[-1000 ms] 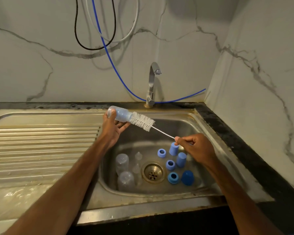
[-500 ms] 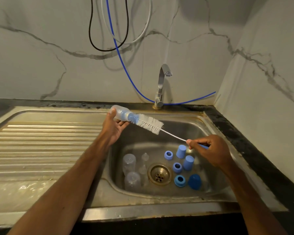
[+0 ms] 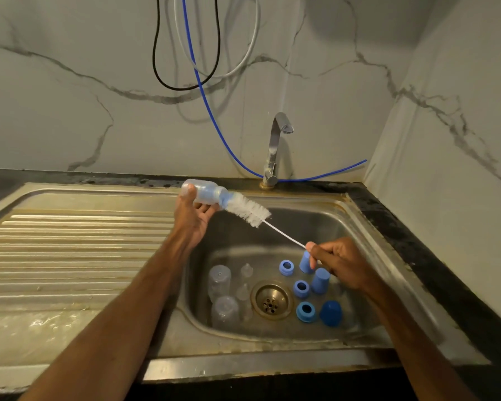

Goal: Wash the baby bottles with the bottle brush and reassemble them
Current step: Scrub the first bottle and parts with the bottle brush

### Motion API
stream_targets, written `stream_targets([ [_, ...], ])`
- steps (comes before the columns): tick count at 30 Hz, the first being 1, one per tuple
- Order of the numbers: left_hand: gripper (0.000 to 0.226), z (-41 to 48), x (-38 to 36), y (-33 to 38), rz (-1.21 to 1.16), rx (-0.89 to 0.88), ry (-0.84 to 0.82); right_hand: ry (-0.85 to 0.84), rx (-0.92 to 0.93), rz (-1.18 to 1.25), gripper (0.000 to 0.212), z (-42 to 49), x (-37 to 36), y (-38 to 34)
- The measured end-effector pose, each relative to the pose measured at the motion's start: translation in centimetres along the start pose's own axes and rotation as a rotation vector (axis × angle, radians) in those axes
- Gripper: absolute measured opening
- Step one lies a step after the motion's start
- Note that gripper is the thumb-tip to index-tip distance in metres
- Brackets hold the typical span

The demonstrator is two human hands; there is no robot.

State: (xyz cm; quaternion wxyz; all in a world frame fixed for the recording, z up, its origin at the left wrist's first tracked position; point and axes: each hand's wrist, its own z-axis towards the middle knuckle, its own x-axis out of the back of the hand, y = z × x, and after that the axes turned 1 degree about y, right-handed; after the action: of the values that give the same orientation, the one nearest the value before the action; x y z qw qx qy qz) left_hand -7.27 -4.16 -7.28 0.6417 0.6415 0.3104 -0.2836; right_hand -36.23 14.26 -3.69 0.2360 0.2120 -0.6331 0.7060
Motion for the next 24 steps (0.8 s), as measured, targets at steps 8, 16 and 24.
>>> stream_targets([
  [8, 0.057, 0.3, 0.2, 0.1, -0.018, -0.099, 0.103, -0.153, -0.223, 0.343, 0.051, 0.5, -2.6, -0.1],
  [16, 0.065, 0.1, 0.0, 0.1, 0.109, -0.149, 0.119, -0.212, -0.279, 0.386, 0.049, 0.1, -2.0, -0.5],
  [24, 0.048, -0.4, 0.1, 0.1, 0.362, -0.113, -0.046, -0.023, -0.114, 0.019, 0.045, 0.6, -1.1, -0.1],
])
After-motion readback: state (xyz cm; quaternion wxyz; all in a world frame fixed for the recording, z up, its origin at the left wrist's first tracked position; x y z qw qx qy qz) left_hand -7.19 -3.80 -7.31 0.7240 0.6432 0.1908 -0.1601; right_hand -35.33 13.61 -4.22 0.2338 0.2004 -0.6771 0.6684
